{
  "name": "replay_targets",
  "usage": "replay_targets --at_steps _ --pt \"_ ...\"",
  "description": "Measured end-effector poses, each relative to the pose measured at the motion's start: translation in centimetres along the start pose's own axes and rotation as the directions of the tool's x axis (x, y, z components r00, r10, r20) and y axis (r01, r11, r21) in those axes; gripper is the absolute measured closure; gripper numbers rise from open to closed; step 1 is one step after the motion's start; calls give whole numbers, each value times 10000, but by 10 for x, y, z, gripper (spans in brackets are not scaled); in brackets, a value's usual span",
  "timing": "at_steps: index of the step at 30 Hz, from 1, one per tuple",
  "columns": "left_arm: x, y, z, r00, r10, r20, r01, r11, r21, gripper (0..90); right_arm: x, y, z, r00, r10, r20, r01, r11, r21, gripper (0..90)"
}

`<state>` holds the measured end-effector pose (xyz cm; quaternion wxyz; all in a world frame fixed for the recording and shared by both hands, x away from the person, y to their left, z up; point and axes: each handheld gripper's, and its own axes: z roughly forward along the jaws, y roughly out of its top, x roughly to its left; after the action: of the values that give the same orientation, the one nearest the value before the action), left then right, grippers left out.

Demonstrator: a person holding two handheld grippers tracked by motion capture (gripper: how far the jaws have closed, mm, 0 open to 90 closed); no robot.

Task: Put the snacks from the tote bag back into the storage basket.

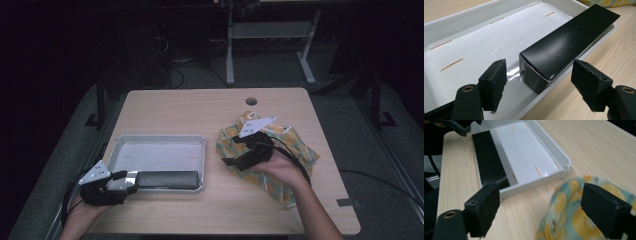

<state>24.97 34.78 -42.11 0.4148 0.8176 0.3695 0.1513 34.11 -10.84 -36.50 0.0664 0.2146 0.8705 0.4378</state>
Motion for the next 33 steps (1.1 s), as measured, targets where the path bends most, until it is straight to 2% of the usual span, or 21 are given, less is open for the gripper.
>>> replay_targets --at_steps 2,6,15,18,22,25,33 --pt "0 0 0 10000 3 -5 -3 10000 -2 286 -3 -8 -10 9994 133 331 -131 9999 -62 145" --pt "-1 1 0 10000 39 -12 -39 10000 -22 286 -7 -23 -28 9973 382 627 -369 9991 -225 141" --pt "-3 2 1 10000 10 47 -10 10000 15 286 -10 -60 -65 9847 1090 1363 -1028 9934 -515 140" --pt "-3 1 1 10000 55 52 -56 9999 85 286 -10 -70 -72 9809 1131 1580 -1060 9930 -526 140" --pt "-3 1 1 10000 77 59 -77 10000 34 286 -7 -83 -84 9713 1497 1849 -1355 9870 -869 140" --pt "-3 2 0 10000 88 46 -88 10000 -27 286 -6 -92 -91 9640 1585 2136 -1407 9854 -962 140" --pt "-4 2 0 9999 103 14 -103 9999 -10 286 -6 -122 -108 9352 2284 2706 -2056 9724 -1101 140"
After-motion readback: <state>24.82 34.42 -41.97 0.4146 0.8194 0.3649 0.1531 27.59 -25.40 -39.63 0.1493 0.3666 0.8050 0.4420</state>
